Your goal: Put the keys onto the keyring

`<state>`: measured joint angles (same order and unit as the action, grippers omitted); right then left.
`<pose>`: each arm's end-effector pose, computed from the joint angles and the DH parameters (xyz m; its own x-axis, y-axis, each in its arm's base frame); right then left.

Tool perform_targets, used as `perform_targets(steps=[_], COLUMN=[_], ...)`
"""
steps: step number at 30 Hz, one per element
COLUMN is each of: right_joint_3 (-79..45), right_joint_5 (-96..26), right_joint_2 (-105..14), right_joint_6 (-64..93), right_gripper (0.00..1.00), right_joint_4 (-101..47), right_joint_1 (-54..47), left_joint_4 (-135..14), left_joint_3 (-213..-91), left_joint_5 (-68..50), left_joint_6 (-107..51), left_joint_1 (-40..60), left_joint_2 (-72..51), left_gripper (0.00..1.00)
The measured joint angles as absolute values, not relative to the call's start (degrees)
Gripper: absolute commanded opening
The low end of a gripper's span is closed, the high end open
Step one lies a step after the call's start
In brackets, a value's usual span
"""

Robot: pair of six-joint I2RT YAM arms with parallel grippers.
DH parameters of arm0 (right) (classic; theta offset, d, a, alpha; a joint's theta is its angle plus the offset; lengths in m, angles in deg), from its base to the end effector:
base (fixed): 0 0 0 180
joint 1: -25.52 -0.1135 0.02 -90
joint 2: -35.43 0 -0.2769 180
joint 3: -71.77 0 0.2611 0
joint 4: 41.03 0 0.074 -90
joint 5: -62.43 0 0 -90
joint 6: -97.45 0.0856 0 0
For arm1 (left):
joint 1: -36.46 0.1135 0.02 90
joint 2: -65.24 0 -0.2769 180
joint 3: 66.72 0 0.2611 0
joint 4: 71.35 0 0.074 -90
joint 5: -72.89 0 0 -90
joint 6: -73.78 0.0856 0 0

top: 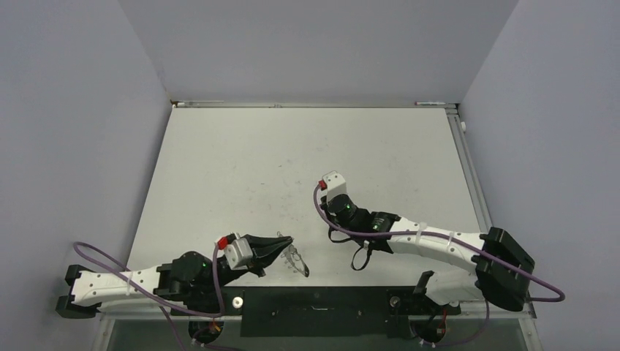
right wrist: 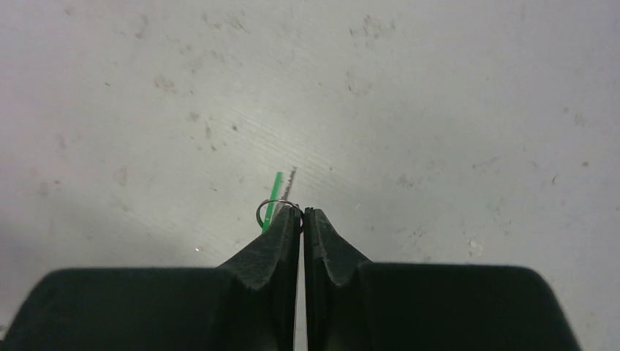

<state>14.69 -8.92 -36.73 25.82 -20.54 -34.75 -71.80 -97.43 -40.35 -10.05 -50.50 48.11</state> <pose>0.1792 0.2586 0.2189 -0.4924 -0.2601 -0.8306 -0.5675 0.8195 0.0798 0.0421 -0.1553 0.2934 0.1092 -0.1944 -0.9748 0.8907 0.4545 0.0092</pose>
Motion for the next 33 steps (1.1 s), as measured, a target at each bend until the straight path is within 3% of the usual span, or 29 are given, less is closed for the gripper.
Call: perform_targets(steps=[11,12,13,17,19,24,28,33], right_joint_3=[21.3,21.5,21.7,22.6,23.0,23.1,23.1,22.9], right_joint_5=[-15.4,-15.5,-15.6,-16.7,-16.9,-17.6,-20.0,-31.9], right_joint_2=[-37.6,-37.0,-36.4,-36.4,-36.5,-34.3,-25.3,-12.9], right_joint_6=[30.5,30.7,31.1,33.5,34.3,33.6,29.0,20.6], right_gripper=[0.05,0.1,0.25,0.57,0.66,0.69,0.69,0.56], right_joint_4=[-25.3,-25.6,-26.0,-25.7,-24.9,-22.3,-22.6,-28.1], right_joint_1=[-31.5,-31.4,-31.1,-28.8,-28.0,-27.7,-27.9,-29.7], left_joint_4=[-67.5,-67.5,-67.5,-67.4,-66.8,-62.5,-58.1,-53.9], left_joint_3=[-98.8,-98.8,-98.8,-98.8,-99.0,-101.3,-104.7,-109.2], left_joint_5=[-53.5,-54.9,-55.7,-56.3,-55.8,-52.2,-47.2,-38.3], left_joint_6=[-16.3,-17.2,-17.6,-18.6,-18.6,-18.6,-18.8,-19.1], left_joint_1=[-50.5,-50.5,-50.5,-50.5,-50.5,-50.5,-50.5,-50.5], left_joint_2=[43.0,42.2,41.5,39.4,38.9,39.3,40.0,39.0], left_gripper=[0.0,0.0,0.0,0.0,0.0,0.0,0.0,0.0])
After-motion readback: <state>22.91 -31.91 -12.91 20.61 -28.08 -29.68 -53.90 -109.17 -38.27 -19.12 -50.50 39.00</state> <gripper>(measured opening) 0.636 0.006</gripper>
